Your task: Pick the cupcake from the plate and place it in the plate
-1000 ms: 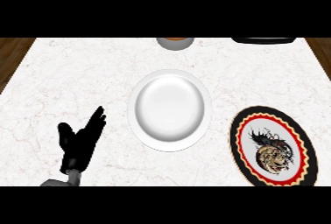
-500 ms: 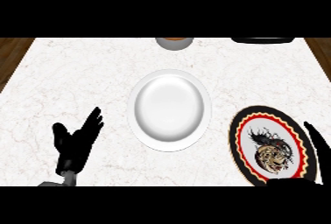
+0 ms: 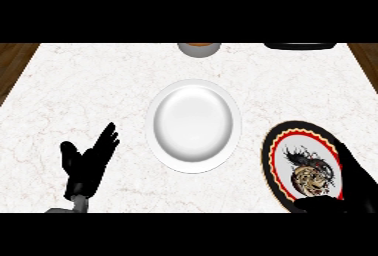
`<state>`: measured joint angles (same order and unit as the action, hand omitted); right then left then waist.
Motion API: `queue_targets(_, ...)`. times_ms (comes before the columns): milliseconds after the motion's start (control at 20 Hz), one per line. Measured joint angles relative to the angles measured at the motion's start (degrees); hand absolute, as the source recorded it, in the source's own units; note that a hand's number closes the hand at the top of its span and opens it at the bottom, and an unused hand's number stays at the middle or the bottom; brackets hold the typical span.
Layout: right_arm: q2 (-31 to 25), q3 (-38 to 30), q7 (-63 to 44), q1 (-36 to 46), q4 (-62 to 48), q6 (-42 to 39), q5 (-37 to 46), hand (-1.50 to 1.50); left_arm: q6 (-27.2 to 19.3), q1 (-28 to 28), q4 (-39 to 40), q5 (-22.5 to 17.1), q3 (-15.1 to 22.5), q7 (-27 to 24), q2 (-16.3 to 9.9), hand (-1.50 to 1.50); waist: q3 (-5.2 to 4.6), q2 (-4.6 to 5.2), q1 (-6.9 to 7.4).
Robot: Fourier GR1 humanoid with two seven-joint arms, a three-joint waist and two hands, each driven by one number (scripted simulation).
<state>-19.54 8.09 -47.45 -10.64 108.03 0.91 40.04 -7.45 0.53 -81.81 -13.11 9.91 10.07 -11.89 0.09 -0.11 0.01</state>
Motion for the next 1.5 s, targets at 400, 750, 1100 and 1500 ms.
queue_targets(400,3.06,-1.75,3.29,3.32,-7.2,-1.65,1.33,-1.5,0.34,0.68,-1.22,2.25,-1.03,1.66,1.65,0.0,-0.02,0.03,0.03)
queue_targets(750,2.67,-1.12,9.29,3.89,-13.38,-3.44,3.02,1.5,1.63,-0.14,0.19,3.01,-2.66,0.5,2.55,0.0,-0.02,-0.06,0.02)
queue_targets(1100,4.73,1.75,8.59,3.7,-11.64,-3.13,9.57,1.5,2.11,-0.32,-0.14,4.49,-3.05,1.6,3.75,0.0,-0.08,-0.12,0.0)
queue_targets(1500,17.11,27.65,-1.08,13.22,-12.91,-1.26,21.22,1.5,3.73,-2.22,0.15,5.09,-0.49,2.65,4.48,0.0,-0.28,0.24,5.72)
